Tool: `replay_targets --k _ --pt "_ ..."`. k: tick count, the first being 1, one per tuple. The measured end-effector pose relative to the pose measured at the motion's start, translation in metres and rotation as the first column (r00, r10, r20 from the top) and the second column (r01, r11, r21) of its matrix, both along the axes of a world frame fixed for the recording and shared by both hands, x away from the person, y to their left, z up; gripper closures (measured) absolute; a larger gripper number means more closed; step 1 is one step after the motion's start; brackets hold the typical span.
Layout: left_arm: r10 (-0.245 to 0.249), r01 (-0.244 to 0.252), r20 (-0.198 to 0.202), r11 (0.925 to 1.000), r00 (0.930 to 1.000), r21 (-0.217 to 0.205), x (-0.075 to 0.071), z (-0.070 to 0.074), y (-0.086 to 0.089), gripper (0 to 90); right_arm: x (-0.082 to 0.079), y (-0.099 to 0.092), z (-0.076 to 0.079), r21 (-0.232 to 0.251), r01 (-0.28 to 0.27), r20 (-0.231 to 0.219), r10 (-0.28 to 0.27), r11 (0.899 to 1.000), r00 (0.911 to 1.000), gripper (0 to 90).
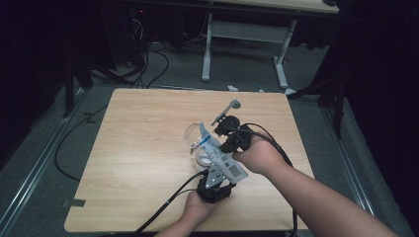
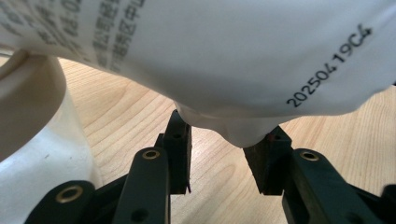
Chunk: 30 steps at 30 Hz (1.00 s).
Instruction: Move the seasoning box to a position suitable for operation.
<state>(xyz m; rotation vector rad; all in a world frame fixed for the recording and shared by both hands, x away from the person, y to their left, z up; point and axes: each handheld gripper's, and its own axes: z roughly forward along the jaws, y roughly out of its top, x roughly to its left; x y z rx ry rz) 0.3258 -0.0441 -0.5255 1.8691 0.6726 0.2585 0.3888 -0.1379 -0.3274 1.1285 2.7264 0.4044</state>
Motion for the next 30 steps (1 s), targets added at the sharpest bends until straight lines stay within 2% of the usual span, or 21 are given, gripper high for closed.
replay_targets --k 13,30 --pt "0.021 -0.021 -0.010 0.9997 0.9997 0.015 0.0023 -0.0015 0.0034 63.7 -0.0028 -0.0016 0.0022 0.002 -0.008 0.005 0.008 1.000 1.0000 89.8" --pt "0.038 -0.038 -0.015 0.9992 0.9992 0.010 0.0024 -0.0022 0.0045 63.8 -0.0039 -0.0046 0.0037 0.001 0.007 0.000 -0.007 1.000 1.0000 90.0"
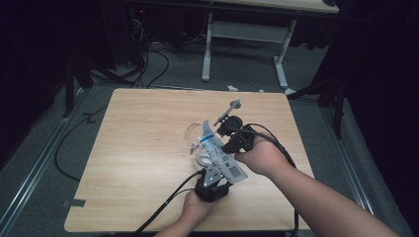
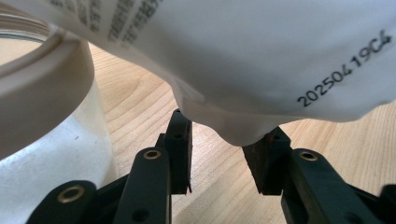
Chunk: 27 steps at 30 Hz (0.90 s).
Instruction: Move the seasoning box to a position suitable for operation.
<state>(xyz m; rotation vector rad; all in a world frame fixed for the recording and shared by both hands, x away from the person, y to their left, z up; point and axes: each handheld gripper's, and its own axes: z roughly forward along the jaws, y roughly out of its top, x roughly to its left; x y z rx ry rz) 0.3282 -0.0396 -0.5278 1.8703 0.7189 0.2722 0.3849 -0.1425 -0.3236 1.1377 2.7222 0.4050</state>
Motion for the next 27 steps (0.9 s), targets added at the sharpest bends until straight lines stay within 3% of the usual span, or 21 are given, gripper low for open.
replay_targets --k 10,16,27 --pt "-0.009 0.009 0.000 1.0000 1.0000 -0.002 -0.001 0.000 0.000 58.5 0.004 0.002 -0.001 0.005 -0.006 0.001 0.006 1.000 1.0000 90.0" --pt "-0.030 0.030 0.000 0.9994 0.9996 0.018 -0.004 0.000 0.001 53.4 0.005 0.001 0.001 0.014 -0.005 0.004 0.004 1.000 1.0000 90.0" --pt "-0.045 0.045 0.020 0.9989 0.9988 0.016 -0.016 0.001 0.017 51.2 0.007 -0.002 0.003 0.023 0.001 0.002 -0.001 1.000 1.0000 89.9"
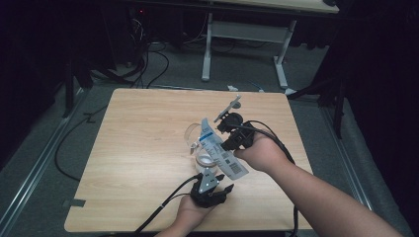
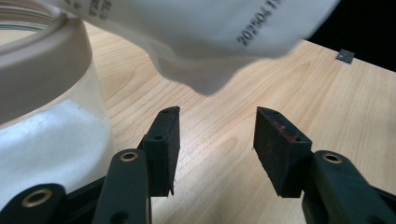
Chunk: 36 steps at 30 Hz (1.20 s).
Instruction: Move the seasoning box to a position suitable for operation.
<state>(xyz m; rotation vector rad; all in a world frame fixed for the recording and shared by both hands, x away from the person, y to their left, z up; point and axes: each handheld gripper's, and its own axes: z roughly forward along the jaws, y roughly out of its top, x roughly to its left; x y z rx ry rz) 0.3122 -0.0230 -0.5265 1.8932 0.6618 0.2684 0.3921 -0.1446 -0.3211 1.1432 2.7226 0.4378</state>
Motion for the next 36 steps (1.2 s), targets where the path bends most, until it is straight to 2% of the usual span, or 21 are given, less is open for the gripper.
replay_targets --k 2,4,8,14,16,20,21,27,29,33,36 --pt "-0.001 0.001 0.005 1.0000 1.0000 0.000 -0.003 0.000 0.005 51.2 0.000 -0.001 0.001 0.000 -0.006 0.004 0.006 1.000 1.0000 89.9" --pt "0.004 -0.004 0.012 1.0000 0.9999 -0.006 -0.005 0.001 0.012 51.2 -0.002 -0.001 0.001 -0.003 0.018 -0.006 -0.018 1.000 0.9998 89.9" --pt "0.021 -0.020 0.022 0.9997 0.9995 -0.014 -0.008 0.002 0.030 50.7 -0.003 -0.002 0.000 -0.010 -0.002 -0.009 0.002 1.000 1.0000 89.9" --pt "0.077 -0.077 0.048 0.9969 0.9958 -0.017 -0.004 0.006 0.068 50.2 -0.006 -0.004 -0.001 -0.012 0.000 -0.008 0.000 1.000 1.0000 89.9" --pt "0.101 -0.100 0.042 0.9947 0.9940 -0.021 -0.001 0.007 0.083 50.2 -0.007 -0.005 0.000 -0.011 -0.003 -0.006 0.003 1.000 1.0000 89.8" --pt "0.162 -0.161 0.036 0.9864 0.9861 -0.033 0.005 0.007 0.117 49.9 -0.009 -0.008 -0.001 -0.005 -0.011 -0.009 0.011 1.000 0.9999 89.8" --pt "0.173 -0.172 0.033 0.9843 0.9843 -0.039 0.006 0.007 0.123 49.9 -0.011 -0.008 -0.001 -0.004 0.002 -0.012 -0.002 1.000 0.9999 89.8" --pt "0.251 -0.249 0.017 0.9652 0.9678 -0.080 0.011 0.009 0.159 49.3 -0.012 -0.010 -0.003 -0.006 -0.008 -0.015 0.008 1.000 0.9999 89.8" --pt "0.265 -0.263 0.014 0.9608 0.9641 -0.087 0.012 0.009 0.165 49.2 -0.013 -0.011 -0.003 0.001 -0.008 -0.013 0.008 1.000 0.9999 89.8" --pt "0.275 -0.273 0.006 0.9566 0.9613 -0.101 0.012 0.008 0.170 48.4 -0.017 -0.013 -0.004 0.014 -0.013 -0.001 0.013 1.000 0.9999 89.8" --pt "0.274 -0.273 0.002 0.9569 0.9616 -0.100 0.013 0.007 0.169 48.4 -0.020 -0.016 -0.005 0.031 -0.013 0.006 0.013 0.999 0.9999 89.8"
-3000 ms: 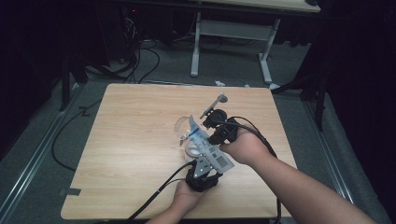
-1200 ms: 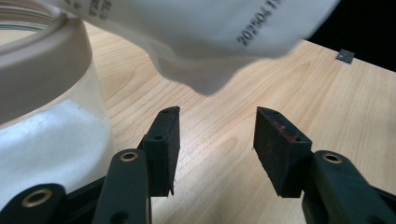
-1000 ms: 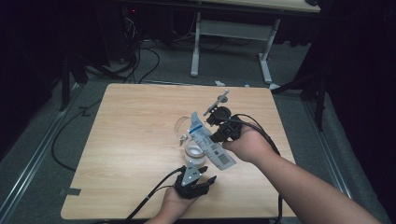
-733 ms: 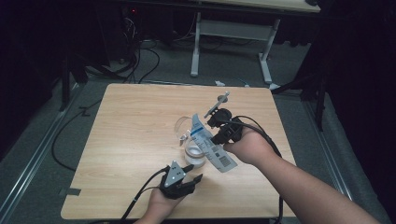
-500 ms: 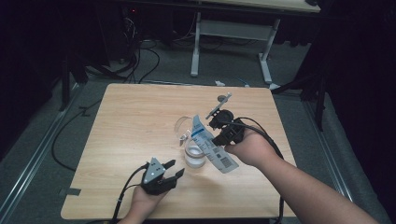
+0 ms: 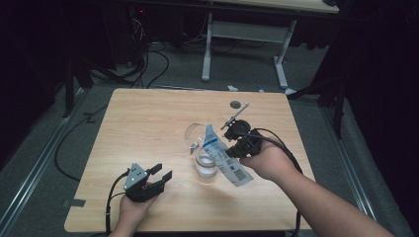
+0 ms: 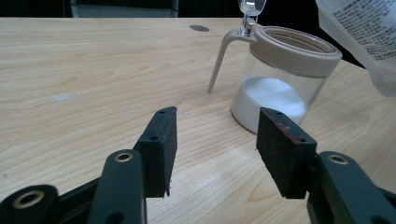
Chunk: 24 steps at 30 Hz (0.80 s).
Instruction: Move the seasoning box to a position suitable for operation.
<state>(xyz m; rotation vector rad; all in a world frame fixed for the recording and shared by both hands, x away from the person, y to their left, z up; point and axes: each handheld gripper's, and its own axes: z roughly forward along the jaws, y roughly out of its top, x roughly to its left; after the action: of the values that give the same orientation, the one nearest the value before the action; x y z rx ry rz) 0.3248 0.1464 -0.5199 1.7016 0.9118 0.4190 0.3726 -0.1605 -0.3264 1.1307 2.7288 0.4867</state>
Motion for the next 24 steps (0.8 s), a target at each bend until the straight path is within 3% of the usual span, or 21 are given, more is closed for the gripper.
replay_targets --k 9,17,21,23,24 --pt "0.027 -0.027 0.004 0.9996 0.9996 0.007 0.004 -0.001 0.007 48.3 -0.004 -0.015 -0.007 0.024 0.045 -0.010 -0.045 0.999 0.9989 89.8" --pt "0.065 -0.065 -0.006 0.9979 0.9979 0.007 0.008 -0.001 0.020 48.3 -0.003 -0.033 -0.011 -0.005 0.073 -0.013 -0.073 0.997 0.9973 89.9" --pt "0.097 -0.097 -0.002 0.9952 0.9953 -0.011 0.008 0.002 0.033 47.8 0.002 -0.043 -0.016 -0.027 0.110 0.004 -0.110 0.994 0.9940 90.0" --pt "0.115 -0.115 -0.001 0.9933 0.9933 -0.002 0.008 0.001 0.041 47.7 0.004 -0.048 -0.019 -0.035 0.142 -0.010 -0.142 0.989 0.9898 90.0" --pt "0.121 -0.121 0.000 0.9927 0.9927 0.000 0.008 0.001 0.045 47.7 0.006 -0.051 -0.021 -0.042 0.129 0.003 -0.129 0.991 0.9917 90.0"
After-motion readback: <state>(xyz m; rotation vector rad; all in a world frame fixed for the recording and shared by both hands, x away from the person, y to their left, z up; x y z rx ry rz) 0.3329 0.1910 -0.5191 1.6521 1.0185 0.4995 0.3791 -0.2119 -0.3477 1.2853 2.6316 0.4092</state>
